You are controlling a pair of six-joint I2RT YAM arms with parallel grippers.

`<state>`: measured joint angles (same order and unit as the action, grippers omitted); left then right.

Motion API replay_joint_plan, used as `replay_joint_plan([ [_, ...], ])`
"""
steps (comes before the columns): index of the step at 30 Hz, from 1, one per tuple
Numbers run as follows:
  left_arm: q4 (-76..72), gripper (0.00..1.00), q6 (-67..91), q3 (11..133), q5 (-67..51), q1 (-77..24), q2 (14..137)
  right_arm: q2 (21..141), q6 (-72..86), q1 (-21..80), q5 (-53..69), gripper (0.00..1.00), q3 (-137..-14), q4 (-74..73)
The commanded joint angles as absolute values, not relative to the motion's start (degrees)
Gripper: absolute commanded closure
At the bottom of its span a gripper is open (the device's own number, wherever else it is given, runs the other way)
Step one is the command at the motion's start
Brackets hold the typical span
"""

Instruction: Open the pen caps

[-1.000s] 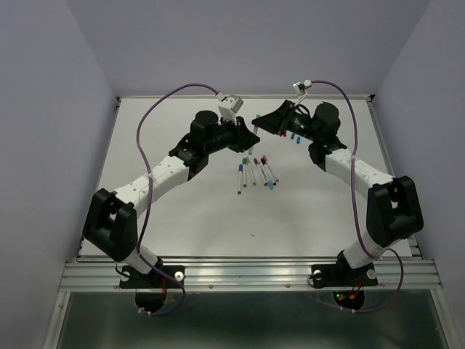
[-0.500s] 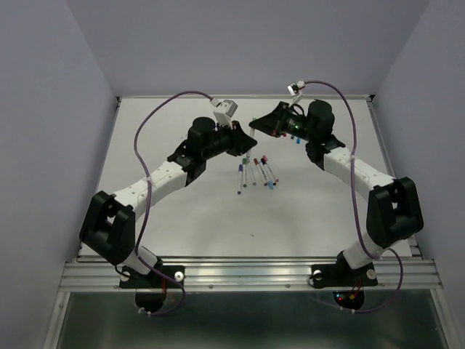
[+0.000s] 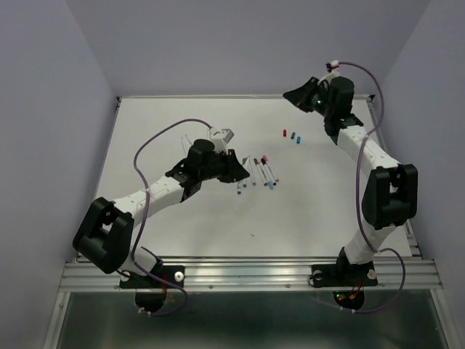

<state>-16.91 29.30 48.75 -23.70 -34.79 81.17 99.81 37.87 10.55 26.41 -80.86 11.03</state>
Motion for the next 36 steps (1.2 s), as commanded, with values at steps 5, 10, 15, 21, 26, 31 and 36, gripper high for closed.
replay_joint_plan([
  [5, -8.98, 1.0, 28.92, 48.24, -24.28, -35.16, 79.8, 102.82, 35.87, 5.71, 19.07, 0.99, -87.8, 13.12],
  [10, 2.0, 1.0, 27.33, 57.02, -8.64, -34.54, 83.83, 104.59, 31.65, 5.71, 15.47, 0.99, -87.19, 5.11],
  [15, 10.63, 1.0, 28.21, 68.53, 1.58, -29.1, 92.8, 104.77, 27.34, 5.71, 5.55, 0.99, -82.09, -3.4],
  [21, 15.03, 1.0, 27.51, 76.97, 5.69, -23.91, 102.03, 106.08, 24.18, 5.71, -5.34, 0.93, -80.25, -9.13],
  [26, 18.89, 1.0, 27.51, 85.32, 10.36, -22.94, 109.41, 110.3, 23.38, 5.71, -9.31, 0.93, -80.59, -10.98],
  [31, 23.99, 1.0, 29.61, 95.09, 16.6, -21.45, 116.62, 113.64, 23.38, 5.71, -9.14, 0.92, -83.31, -12.3],
  [36, 27.94, 1.0, 30.32, 101.59, 19.07, -20.04, 121.63, 116.8, 23.99, 5.71, -9.49, 0.9, -85.16, -13.71],
])
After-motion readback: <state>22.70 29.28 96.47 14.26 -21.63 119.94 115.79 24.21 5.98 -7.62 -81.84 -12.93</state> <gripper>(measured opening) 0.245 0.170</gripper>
